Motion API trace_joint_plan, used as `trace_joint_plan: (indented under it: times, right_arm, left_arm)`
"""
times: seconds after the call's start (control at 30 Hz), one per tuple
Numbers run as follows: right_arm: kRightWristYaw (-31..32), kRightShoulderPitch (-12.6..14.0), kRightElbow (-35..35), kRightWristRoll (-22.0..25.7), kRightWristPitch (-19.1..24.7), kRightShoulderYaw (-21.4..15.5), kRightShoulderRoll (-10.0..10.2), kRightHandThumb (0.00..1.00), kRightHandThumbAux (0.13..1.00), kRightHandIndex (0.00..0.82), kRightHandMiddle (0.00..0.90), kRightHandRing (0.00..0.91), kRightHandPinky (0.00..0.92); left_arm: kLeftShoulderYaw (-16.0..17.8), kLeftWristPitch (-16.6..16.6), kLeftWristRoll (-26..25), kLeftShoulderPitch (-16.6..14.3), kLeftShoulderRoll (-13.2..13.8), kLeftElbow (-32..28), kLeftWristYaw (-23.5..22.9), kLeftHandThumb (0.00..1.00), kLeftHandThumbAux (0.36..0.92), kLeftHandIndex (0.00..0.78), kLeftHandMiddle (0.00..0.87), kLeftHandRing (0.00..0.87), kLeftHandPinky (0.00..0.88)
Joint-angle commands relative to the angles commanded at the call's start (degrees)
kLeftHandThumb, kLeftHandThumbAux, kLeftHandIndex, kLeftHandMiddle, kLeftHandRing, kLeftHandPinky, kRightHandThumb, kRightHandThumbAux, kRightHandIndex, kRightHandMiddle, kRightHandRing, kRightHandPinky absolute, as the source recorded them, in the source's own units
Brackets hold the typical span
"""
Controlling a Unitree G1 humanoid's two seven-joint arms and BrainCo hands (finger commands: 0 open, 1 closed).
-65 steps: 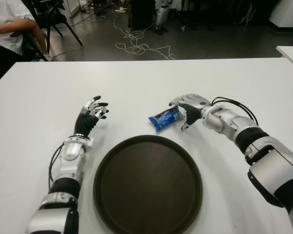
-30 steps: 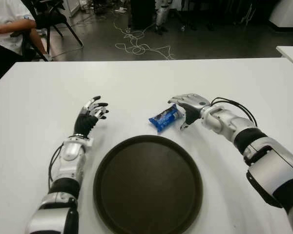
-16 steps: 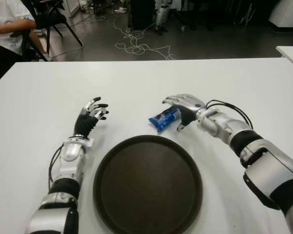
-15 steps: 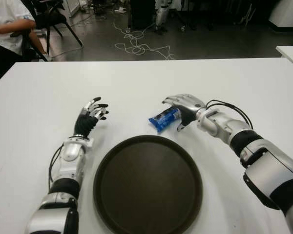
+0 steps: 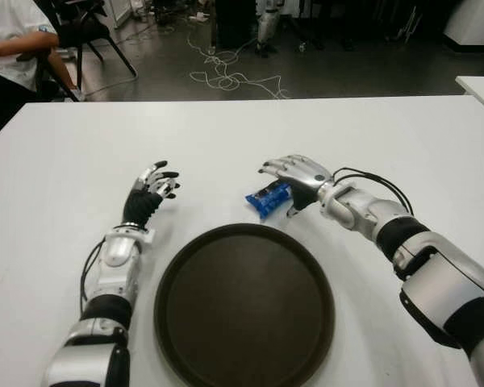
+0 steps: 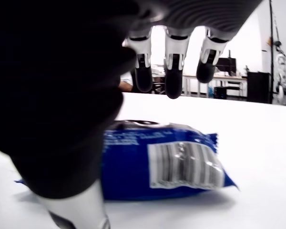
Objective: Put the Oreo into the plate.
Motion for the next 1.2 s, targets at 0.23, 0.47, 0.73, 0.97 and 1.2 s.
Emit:
trace_joint_plan:
  times: [0.23, 0.47, 0.73, 0.97, 1.2]
  right_arm:
    - [-0.83, -0.18, -0.56, -0.55, -0.15, 0.33, 0.09, 0.000, 0.906, 0.137, 0.156, 0.140, 0.134]
    - [-1.78, -0.58, -0.30, -1.14, -0.48, 0.83, 0.25, 0.000, 0.914, 0.139, 0.155, 0.138, 0.126]
    - [-0.87, -0.98, -0.38, -1.26, -0.94, 0.62, 0.21, 0.000, 0.904, 0.138, 0.147, 0.132, 0.114]
    - [0.39, -1.35, -0.40, -1.46, -1.62, 0.83, 0.27, 0.000, 0.895, 0.138, 0.145, 0.138, 0.127]
    - [2.61, -1.58, -0.27, -0.90, -2.93, 0.53, 0.30, 0.000, 0.897, 0.141, 0.154, 0.146, 0.125]
  left_arm:
    - [-0.02, 0.30, 0.03, 0.18, 0.07, -0.23, -0.10, 0.253, 0.624, 0.174, 0.314, 0.335, 0.378]
    - [-0.06, 0.23, 0.21, -0.01, 0.23, 0.24, -0.23, 0.234, 0.596, 0.162, 0.306, 0.335, 0.388]
    - [0.04, 0.24, -0.18, 0.16, 0.08, -0.09, -0.77, 0.258, 0.609, 0.167, 0.309, 0.335, 0.374]
    - [0.13, 0.42, -0.32, 0.35, -0.05, -0.44, -0.78, 0.259, 0.608, 0.167, 0.307, 0.335, 0.378]
    - [0.13, 0.09, -0.18, 0.44, -0.08, -0.68, -0.40, 0.246, 0.597, 0.163, 0.315, 0.345, 0.387]
